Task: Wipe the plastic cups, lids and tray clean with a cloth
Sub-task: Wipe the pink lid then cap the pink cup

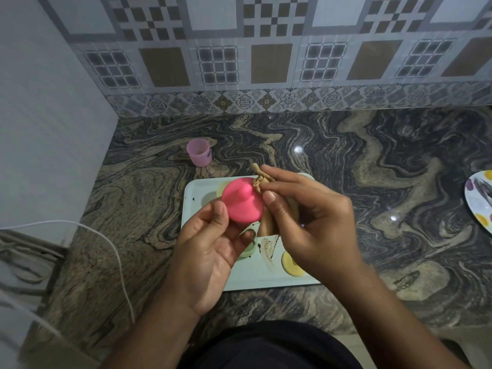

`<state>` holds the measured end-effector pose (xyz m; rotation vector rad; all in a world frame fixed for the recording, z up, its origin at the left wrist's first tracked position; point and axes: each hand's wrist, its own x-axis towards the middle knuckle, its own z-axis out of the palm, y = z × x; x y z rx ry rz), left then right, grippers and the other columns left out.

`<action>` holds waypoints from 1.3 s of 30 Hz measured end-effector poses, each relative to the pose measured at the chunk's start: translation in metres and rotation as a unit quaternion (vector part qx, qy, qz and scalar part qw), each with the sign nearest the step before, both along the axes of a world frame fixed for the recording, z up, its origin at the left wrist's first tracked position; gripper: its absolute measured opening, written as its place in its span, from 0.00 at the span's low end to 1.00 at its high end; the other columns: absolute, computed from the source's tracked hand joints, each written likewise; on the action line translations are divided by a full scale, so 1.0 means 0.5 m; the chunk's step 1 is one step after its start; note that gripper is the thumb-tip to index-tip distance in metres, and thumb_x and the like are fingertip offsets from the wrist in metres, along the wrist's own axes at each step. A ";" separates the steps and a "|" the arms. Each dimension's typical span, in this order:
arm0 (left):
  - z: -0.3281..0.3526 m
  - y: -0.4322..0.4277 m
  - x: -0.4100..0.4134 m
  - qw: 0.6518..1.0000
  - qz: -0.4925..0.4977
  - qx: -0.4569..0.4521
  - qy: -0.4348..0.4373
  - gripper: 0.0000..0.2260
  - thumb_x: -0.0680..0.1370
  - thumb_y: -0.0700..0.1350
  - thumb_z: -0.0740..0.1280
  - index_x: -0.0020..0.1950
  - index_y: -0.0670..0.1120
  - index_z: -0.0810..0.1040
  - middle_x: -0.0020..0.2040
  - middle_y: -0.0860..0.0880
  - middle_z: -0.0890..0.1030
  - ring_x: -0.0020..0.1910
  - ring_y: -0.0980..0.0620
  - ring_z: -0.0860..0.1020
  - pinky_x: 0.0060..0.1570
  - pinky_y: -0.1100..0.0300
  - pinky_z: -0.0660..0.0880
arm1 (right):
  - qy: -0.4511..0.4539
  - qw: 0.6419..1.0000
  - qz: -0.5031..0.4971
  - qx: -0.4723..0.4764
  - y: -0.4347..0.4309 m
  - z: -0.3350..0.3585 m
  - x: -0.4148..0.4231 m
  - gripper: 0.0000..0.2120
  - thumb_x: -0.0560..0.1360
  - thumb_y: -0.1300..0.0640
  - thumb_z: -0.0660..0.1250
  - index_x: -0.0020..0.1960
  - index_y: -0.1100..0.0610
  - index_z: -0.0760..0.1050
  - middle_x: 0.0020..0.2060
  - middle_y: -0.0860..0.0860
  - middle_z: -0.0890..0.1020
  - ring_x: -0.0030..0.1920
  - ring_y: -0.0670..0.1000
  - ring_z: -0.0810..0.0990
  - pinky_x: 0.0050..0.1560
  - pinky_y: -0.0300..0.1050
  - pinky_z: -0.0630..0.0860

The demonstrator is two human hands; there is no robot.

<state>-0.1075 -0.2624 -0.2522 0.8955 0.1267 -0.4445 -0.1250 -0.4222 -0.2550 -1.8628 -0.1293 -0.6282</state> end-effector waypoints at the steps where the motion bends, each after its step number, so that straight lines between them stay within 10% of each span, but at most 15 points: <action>1: 0.003 -0.002 0.001 1.000 -0.001 0.000 -0.005 0.17 0.80 0.46 0.62 0.65 0.38 0.75 0.56 0.43 0.82 0.48 0.51 0.81 0.44 0.60 0.80 | -0.005 1.000 -0.003 0.001 0.004 -0.002 -0.001 0.06 0.77 0.66 0.73 0.52 0.63 0.86 0.60 0.52 0.85 0.53 0.48 0.87 0.48 0.53 0.85; 6: 0.004 -0.004 -0.003 0.997 -0.008 0.038 -0.059 0.20 0.78 0.45 0.65 0.68 0.40 0.74 0.65 0.39 0.78 0.63 0.46 0.78 0.60 0.51 0.76 | -0.020 1.000 -0.016 -0.005 0.006 -0.010 0.003 0.06 0.77 0.66 0.73 0.53 0.64 0.86 0.60 0.54 0.84 0.58 0.45 0.85 0.50 0.51 0.85; 14: -0.001 0.000 -0.001 1.000 0.025 0.014 -0.002 0.11 0.75 0.44 0.64 0.52 0.39 0.80 0.43 0.44 0.81 0.35 0.54 0.75 0.33 0.64 0.75 | -0.013 1.000 -0.024 -0.009 -0.004 -0.014 0.008 0.06 0.77 0.66 0.73 0.52 0.63 0.86 0.59 0.54 0.85 0.55 0.45 0.86 0.50 0.52 0.84; 21: -0.002 -0.008 0.005 0.995 0.001 0.013 -0.096 0.19 0.80 0.50 0.63 0.67 0.40 0.75 0.68 0.40 0.77 0.68 0.45 0.76 0.62 0.50 0.76 | 0.008 0.999 -0.029 0.012 0.016 -0.017 0.010 0.07 0.76 0.64 0.73 0.54 0.62 0.86 0.59 0.55 0.85 0.61 0.46 0.84 0.57 0.53 0.83; 29: 0.004 0.002 0.009 0.999 0.025 0.023 -0.035 0.12 0.78 0.48 0.63 0.48 0.46 0.85 0.47 0.46 0.84 0.39 0.56 0.79 0.28 0.64 0.72 | -0.009 1.000 -0.011 -0.013 0.013 -0.006 0.002 0.06 0.76 0.65 0.73 0.53 0.62 0.86 0.60 0.53 0.85 0.58 0.43 0.85 0.49 0.50 0.85; 35: -0.002 -0.002 0.006 0.997 0.005 0.025 -0.071 0.20 0.80 0.51 0.61 0.66 0.41 0.76 0.67 0.41 0.78 0.65 0.46 0.77 0.58 0.49 0.78 | -0.015 0.999 -0.022 -0.020 0.024 -0.010 -0.001 0.07 0.76 0.64 0.73 0.53 0.61 0.86 0.60 0.53 0.85 0.58 0.44 0.85 0.48 0.49 0.85; 39: 0.009 0.002 0.000 0.997 -0.005 0.048 -0.062 0.11 0.77 0.46 0.64 0.48 0.47 0.86 0.47 0.47 0.84 0.42 0.57 0.81 0.31 0.65 0.75 | -0.031 0.999 -0.026 -0.032 0.021 -0.003 0.000 0.06 0.76 0.66 0.74 0.52 0.61 0.86 0.59 0.52 0.85 0.54 0.44 0.86 0.45 0.47 0.85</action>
